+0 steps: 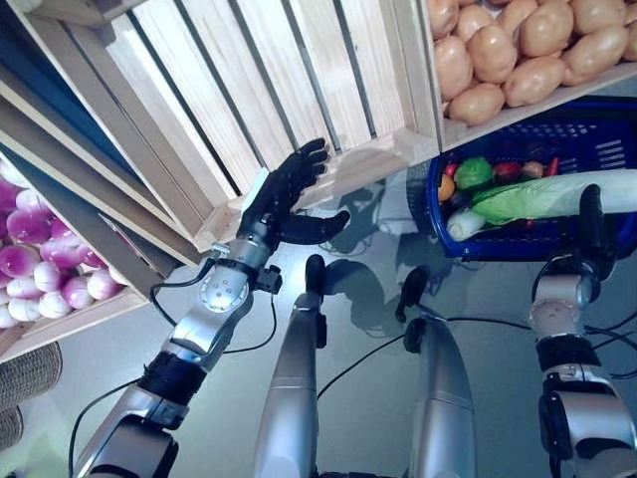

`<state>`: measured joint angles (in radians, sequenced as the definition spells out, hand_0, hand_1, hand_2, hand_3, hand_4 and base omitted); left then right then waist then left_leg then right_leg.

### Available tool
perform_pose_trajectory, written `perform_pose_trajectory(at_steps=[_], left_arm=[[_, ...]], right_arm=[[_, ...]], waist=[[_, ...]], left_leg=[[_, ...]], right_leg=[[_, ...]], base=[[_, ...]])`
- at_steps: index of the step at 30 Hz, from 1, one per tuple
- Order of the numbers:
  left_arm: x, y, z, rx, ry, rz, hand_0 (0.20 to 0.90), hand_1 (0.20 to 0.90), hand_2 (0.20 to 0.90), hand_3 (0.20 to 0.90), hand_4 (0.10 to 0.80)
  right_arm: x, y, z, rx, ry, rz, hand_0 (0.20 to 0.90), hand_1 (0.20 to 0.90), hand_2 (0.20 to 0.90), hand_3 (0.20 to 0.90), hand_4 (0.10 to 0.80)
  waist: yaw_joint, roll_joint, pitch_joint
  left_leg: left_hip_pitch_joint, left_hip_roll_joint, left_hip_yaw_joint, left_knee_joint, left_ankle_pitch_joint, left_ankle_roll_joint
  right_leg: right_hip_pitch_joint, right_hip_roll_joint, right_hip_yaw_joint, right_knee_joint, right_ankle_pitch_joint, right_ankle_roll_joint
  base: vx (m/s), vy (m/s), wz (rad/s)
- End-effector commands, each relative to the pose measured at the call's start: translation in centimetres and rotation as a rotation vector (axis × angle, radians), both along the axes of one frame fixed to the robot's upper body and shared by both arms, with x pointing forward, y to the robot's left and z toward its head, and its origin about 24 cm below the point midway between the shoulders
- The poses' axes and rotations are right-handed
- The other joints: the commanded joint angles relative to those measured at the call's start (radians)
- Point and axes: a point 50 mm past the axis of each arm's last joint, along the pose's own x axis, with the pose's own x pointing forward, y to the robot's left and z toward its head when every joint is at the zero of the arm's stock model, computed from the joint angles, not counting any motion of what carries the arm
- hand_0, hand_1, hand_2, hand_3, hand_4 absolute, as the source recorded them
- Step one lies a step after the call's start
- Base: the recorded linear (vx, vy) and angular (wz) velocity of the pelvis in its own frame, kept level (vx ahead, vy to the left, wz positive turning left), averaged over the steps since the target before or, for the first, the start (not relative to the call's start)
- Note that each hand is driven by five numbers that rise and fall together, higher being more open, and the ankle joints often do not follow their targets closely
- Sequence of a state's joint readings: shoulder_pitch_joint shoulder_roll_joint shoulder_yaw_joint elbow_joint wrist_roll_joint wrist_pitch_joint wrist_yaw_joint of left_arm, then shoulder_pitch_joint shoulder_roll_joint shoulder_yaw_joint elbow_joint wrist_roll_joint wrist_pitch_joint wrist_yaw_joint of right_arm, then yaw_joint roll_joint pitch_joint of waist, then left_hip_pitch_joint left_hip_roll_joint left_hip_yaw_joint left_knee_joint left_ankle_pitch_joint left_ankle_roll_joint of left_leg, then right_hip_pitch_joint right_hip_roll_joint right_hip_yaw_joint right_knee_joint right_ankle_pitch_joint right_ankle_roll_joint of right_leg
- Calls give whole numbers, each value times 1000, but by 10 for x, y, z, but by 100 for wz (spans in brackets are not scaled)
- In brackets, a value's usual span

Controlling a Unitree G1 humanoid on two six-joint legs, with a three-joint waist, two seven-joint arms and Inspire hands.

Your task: Put vegetables into the basket

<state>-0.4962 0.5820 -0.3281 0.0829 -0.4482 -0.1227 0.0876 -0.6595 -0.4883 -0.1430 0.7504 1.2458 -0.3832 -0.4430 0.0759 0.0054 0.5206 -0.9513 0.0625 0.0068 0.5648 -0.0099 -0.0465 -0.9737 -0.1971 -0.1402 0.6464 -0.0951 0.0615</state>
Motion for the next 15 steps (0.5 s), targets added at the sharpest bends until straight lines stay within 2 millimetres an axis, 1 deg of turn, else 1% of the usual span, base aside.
perform_pose_trajectory(at_steps=[1, 5, 13, 15], left_arm=[[-18, -22, 53, -74, -259, -148, 900, 900, 900, 900, 800], [-16, -24, 48, -65, -246, -152, 900, 900, 900, 900, 800], [-12, -28, 51, -35, -280, -136, 900, 900, 900, 900, 800], [-13, -30, 52, -21, -293, -142, 900, 900, 900, 900, 800]], right_arm=[[-13, -31, 42, -150, -66, -80, 300, 300, 300, 300, 400], [-8, -29, 43, -112, -90, -75, 300, 300, 300, 300, 400], [3, -23, 55, -26, -212, -28, 300, 300, 300, 300, 400], [4, -21, 56, -7, -241, -17, 300, 300, 300, 300, 400]], waist=[[-13, 53, -1], [-10, 59, -1], [-2, 73, -1], [-1, 74, -1]], left_leg=[[-26, -39, -13, 37, -50, 12], [-48, -39, -14, 45, -48, 6], [-79, -48, -18, 45, -41, 1], [-84, -49, -18, 46, -41, 2]], right_leg=[[19, -2, -23, 41, 28, 13], [-7, -9, -26, 45, 42, 19], [-41, -9, -25, 47, 50, 20], [-47, -11, -25, 50, 49, 19]], base=[[0, 0, 0], [0, 0, 0], [3, 3, 1], [3, 5, 2]])
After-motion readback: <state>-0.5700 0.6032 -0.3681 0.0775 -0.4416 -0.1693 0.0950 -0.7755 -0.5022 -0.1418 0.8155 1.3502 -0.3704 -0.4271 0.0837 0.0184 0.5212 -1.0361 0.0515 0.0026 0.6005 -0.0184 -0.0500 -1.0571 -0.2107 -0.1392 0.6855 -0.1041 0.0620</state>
